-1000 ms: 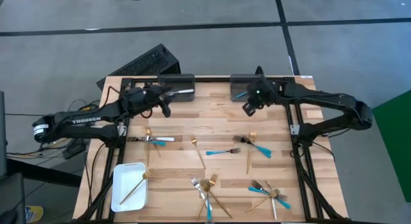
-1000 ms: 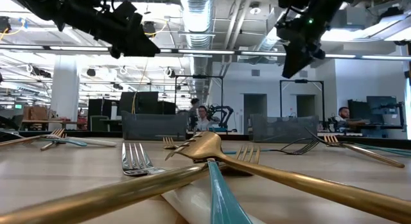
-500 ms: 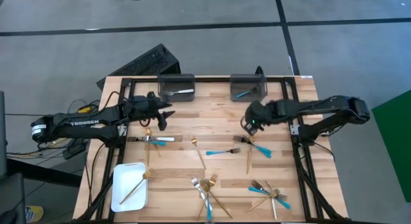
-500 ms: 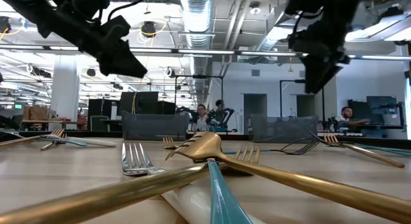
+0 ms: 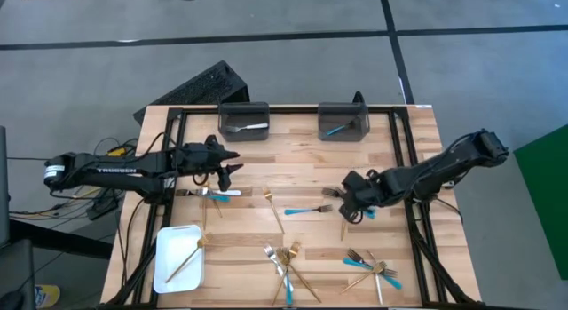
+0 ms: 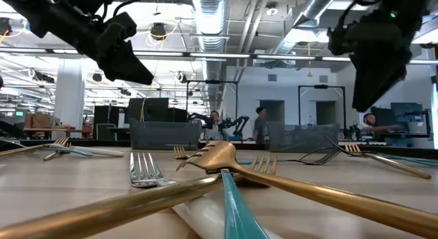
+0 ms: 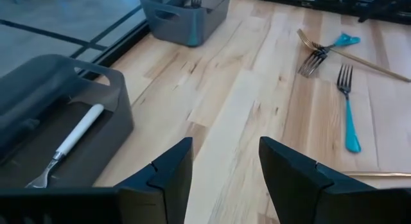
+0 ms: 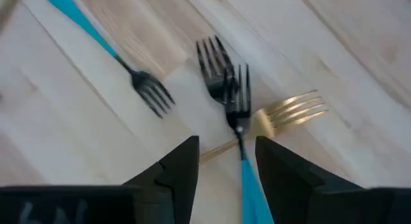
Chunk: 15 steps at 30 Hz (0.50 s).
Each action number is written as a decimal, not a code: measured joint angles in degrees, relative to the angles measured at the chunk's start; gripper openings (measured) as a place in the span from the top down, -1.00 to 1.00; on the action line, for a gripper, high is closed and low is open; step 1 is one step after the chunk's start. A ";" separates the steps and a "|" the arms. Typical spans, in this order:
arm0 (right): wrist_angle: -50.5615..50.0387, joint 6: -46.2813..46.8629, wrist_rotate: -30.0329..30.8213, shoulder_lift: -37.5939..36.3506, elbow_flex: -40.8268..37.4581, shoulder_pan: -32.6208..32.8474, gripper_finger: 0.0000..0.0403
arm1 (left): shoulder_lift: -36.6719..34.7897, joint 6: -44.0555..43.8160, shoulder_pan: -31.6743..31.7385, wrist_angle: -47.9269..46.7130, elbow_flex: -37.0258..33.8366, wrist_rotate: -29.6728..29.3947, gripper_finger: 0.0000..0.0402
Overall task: Sort silverware by color (type)
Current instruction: Put the blue fork into the right black bin
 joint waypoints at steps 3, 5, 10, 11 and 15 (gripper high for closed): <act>0.50 1.43 -0.14 0.53 -2.64 0.89 0.16 | 0.00 -0.90 -1.16 0.01 0.00 -1.40 0.17; 0.85 2.35 -0.04 1.19 -3.46 1.07 0.18 | 0.00 -0.98 -1.74 0.01 0.00 -2.55 0.17; 4.24 1.97 -0.07 2.09 -6.15 1.21 0.22 | 0.00 -1.08 -2.32 0.66 0.00 -4.39 0.17; 5.11 1.59 -0.26 2.37 -7.00 1.20 0.23 | 0.00 -1.06 -2.31 0.83 0.00 -4.43 0.17; 8.19 1.04 -0.15 3.37 -8.74 0.67 0.24 | 0.00 -0.97 -2.31 1.89 0.00 -4.58 0.17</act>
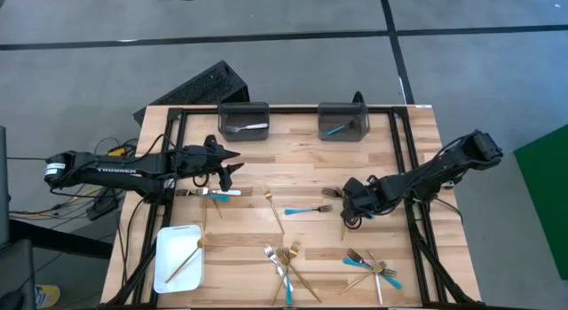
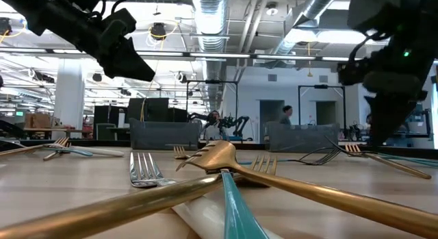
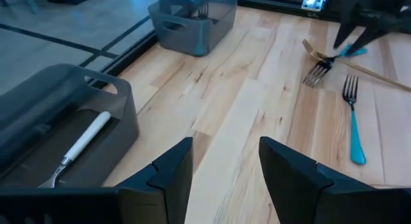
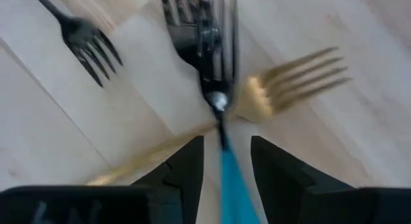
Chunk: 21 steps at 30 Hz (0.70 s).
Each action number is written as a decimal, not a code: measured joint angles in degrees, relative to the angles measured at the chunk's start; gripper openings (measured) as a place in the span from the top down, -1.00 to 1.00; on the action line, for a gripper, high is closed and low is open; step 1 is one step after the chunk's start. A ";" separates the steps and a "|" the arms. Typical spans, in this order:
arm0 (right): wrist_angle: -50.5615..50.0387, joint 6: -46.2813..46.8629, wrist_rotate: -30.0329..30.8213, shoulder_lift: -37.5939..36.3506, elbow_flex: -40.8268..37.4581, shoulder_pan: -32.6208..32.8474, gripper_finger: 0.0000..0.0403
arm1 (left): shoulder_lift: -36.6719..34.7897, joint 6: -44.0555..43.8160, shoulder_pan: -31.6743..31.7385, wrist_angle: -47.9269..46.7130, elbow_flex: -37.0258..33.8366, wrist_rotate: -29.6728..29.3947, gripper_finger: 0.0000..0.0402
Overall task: Sort silverware by color (type)
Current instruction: Put the blue fork into the right black bin
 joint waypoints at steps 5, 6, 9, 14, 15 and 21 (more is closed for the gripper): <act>0.78 -0.89 0.10 0.71 -0.40 -0.27 0.28 | 0.00 0.07 0.00 0.20 0.00 0.00 0.17; 0.95 -1.38 0.12 0.74 -0.33 -0.47 0.29 | 0.00 0.09 0.00 0.24 0.00 0.00 0.17; 0.61 -2.06 0.04 1.88 -0.36 -1.19 0.34 | 0.00 0.09 0.00 0.16 0.00 0.00 0.17; 2.73 -5.18 -0.48 3.52 -0.23 -2.69 0.43 | 0.00 0.11 0.00 0.11 0.00 -0.90 0.17; 3.19 -5.81 -0.80 3.74 -0.23 -3.11 0.45 | 0.00 0.11 0.02 0.08 0.00 -0.92 0.17; 3.80 -7.02 -1.06 3.71 -0.19 -4.41 0.66 | 0.00 0.11 0.02 -0.44 0.00 -1.05 0.17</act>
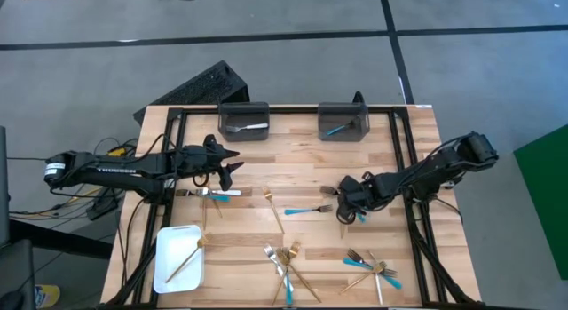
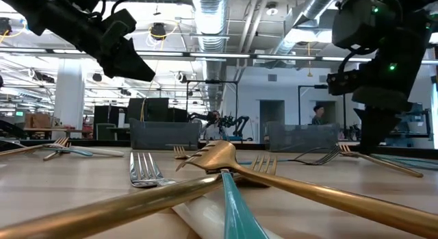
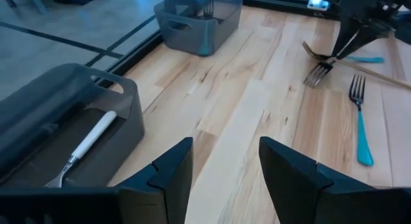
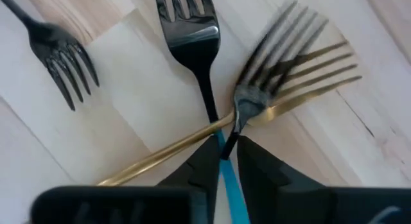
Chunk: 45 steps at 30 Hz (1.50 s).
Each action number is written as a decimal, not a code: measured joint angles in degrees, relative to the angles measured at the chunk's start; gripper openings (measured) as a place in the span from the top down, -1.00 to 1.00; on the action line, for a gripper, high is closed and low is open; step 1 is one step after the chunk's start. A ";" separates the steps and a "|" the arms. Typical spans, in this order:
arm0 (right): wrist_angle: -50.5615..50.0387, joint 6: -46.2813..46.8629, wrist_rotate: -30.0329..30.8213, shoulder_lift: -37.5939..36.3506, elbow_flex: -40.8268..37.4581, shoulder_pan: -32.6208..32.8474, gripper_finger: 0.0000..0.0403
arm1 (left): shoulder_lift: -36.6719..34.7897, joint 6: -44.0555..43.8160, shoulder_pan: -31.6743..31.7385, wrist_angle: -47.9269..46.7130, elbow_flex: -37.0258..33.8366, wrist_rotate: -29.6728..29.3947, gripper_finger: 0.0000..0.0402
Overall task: Sort silverware by color (type)
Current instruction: Put the blue fork into the right black bin
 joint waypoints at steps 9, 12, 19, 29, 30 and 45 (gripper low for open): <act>0.44 -0.29 -0.09 -0.73 -0.04 -0.02 0.93 | 0.00 0.00 0.00 0.03 0.00 -0.08 0.17; 0.31 0.32 -0.11 -0.73 0.06 0.00 0.93 | 0.00 0.00 0.00 0.03 0.00 -0.09 0.17; -0.49 -2.01 1.72 -4.25 3.79 0.24 0.94 | 0.00 0.00 0.00 0.03 0.00 -0.13 0.17; -7.04 -9.73 12.57 -11.66 8.27 -1.04 0.94 | 0.00 0.22 0.00 -0.37 0.00 -0.20 0.17; -7.44 -11.40 13.88 -12.20 8.43 -1.69 0.94 | 0.00 0.22 0.00 -0.37 0.00 -0.27 0.17; 13.72 -75.27 19.84 -15.31 8.44 -25.16 0.92 | 0.00 0.16 0.00 -0.30 0.00 -3.82 0.17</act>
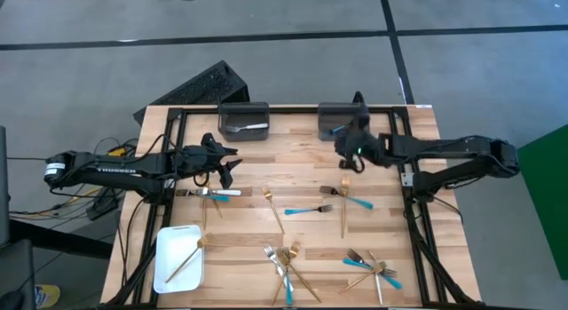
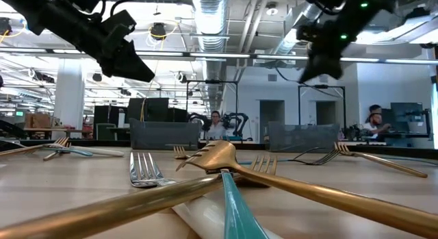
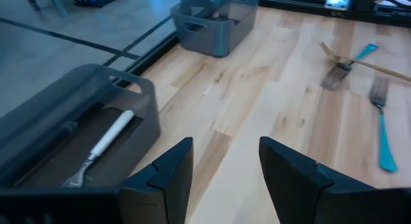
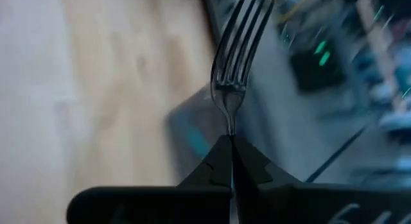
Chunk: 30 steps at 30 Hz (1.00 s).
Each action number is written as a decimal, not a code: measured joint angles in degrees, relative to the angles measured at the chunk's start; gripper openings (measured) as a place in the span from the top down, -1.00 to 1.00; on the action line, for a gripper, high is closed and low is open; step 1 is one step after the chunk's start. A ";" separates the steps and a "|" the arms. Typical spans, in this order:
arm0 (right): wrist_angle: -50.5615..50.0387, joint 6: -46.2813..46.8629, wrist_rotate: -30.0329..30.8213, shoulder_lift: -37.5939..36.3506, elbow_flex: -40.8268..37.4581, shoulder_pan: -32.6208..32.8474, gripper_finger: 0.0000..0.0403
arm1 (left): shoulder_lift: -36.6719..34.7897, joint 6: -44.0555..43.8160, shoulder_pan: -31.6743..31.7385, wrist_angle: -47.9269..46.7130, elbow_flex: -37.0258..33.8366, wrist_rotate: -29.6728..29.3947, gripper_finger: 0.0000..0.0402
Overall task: Sort silverware by color (type)
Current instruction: Put the blue fork into the right black bin, then put the white fork into the left black bin
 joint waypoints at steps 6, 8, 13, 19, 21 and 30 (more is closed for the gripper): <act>8.99 -8.26 -9.20 0.00 0.00 -11.68 0.86 | 0.00 -0.79 0.00 -1.54 0.00 -0.31 0.17; 8.74 -8.38 -12.93 0.02 0.00 -15.74 0.85 | 0.00 -0.87 0.02 -2.68 0.00 -0.44 0.17; 9.34 -8.59 -24.94 1.98 0.00 -24.29 0.85 | 0.00 -1.89 0.02 -4.02 0.00 -2.01 0.17; 10.00 -8.57 -26.46 4.88 0.00 -29.91 0.75 | 0.00 -2.44 0.00 -4.80 0.00 -2.00 0.17; 10.49 -8.42 -27.00 5.76 0.00 -30.90 0.69 | 0.00 -2.52 0.00 -4.76 0.00 -2.10 0.17; 11.52 -2.97 -26.17 10.20 0.00 -30.95 0.39 | 0.00 -2.85 0.00 -4.70 0.00 -3.88 0.17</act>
